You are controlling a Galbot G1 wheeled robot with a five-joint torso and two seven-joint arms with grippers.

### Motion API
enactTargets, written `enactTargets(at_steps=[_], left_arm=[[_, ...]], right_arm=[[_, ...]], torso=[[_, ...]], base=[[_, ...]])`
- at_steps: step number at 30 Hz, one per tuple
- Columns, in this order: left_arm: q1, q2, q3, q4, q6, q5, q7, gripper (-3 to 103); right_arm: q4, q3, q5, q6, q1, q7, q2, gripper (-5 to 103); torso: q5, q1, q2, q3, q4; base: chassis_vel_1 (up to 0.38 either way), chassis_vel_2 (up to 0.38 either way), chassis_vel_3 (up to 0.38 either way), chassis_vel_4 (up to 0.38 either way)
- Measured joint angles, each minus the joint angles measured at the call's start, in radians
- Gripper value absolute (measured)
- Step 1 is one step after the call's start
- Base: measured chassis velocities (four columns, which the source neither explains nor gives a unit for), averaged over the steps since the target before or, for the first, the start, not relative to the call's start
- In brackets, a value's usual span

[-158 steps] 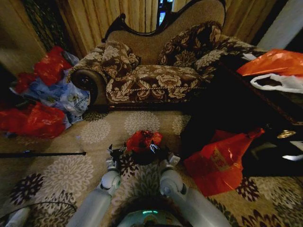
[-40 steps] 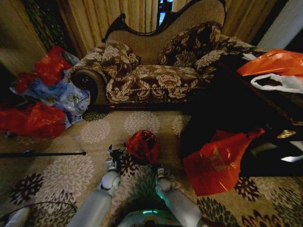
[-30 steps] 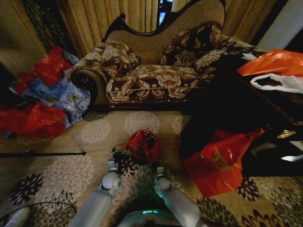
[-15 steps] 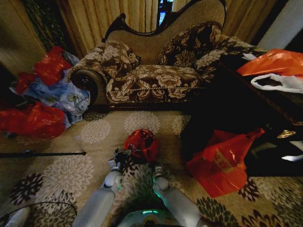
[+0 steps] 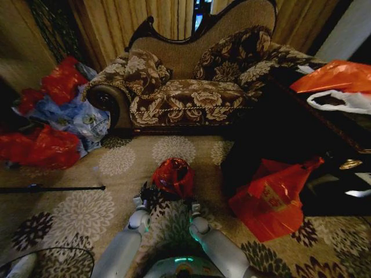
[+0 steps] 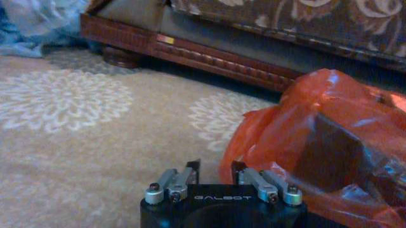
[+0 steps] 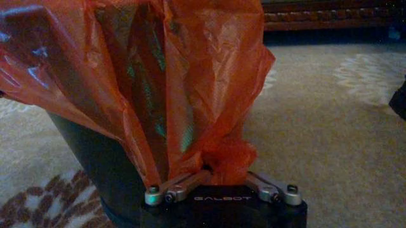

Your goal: Place a garbage bag over the trash bin.

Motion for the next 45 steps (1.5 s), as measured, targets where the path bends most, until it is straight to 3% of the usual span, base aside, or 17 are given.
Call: enactTargets(at_steps=[9,14,16,20,28,31,39,42,43,45], left_arm=[[-0.036,-0.01,0.003,0.073,-0.011,-0.007,0.085,2],[-0.045,-0.013,0.002,0.105,-0.003,0.006,0.069,0],[-0.069,-0.019,-0.004,0.177,0.0,0.032,0.035,0],[-0.086,-0.024,-0.006,0.222,-0.002,0.035,0.039,0],[-0.186,-0.092,-0.001,0.49,-0.045,0.088,0.14,0],[-0.2,-0.109,0.0,0.528,-0.049,0.104,0.149,0],[-0.179,-0.1,-0.001,0.463,-0.03,0.119,0.133,-1],[-0.12,-0.072,-0.004,0.332,-0.039,0.118,0.132,7],[-0.12,-0.072,-0.004,0.332,-0.039,0.118,0.132,7],[-0.071,-0.055,-0.011,0.237,-0.047,0.122,0.128,17]], right_arm=[[0.009,-0.007,-0.001,0.003,-0.002,0.0,-0.007,0],[0.02,-0.009,0.0,0.004,-0.007,0.0,-0.013,0],[0.031,-0.01,0.003,0.004,-0.01,0.0,-0.023,0],[0.035,-0.01,0.006,0.004,-0.011,0.0,-0.03,0],[-0.027,0.02,0.009,0.014,0.001,-0.032,-0.008,0],[-0.048,0.027,0.008,0.015,0.003,-0.04,0.004,0],[-0.024,0.03,0.001,0.02,-0.004,-0.023,-0.004,-3],[0.082,0.006,0.027,0.011,-0.025,0.024,-0.051,13],[0.082,0.006,0.027,0.011,-0.025,0.024,-0.051,13],[0.151,-0.011,0.038,0.003,-0.044,0.047,-0.089,19]], torso=[[0.0,0.0,0.0,0.0,0.0],[0.0,0.0,0.0,0.0,-0.0001],[0.0,0.0,0.0,0.0,0.0],[0.0001,0.0,0.0,0.0,0.0],[0.0001,0.0,0.0,0.0,-0.0001],[-0.0001,0.0,0.0,0.0,-0.0001],[0.0001,0.0,0.0,0.0,-0.0001],[-0.0001,0.0,0.0,0.0,0.0002],[-0.0001,0.0,0.0,0.0,0.0002],[0.0001,0.0,0.0,0.0,-0.0003]], base=[[0.0,0.0,0.0,0.0],[0.0,0.0,0.0,0.0],[0.0,0.0,0.0,0.0],[0.0,0.0,0.0,0.0],[0.0,0.0,0.0,0.0],[0.0,0.0,0.0,0.0],[0.0,0.0,0.0,0.0],[0.0,0.0,0.0,0.0],[0.0,0.0,0.0,0.0],[0.0,0.0,0.0,0.0]])
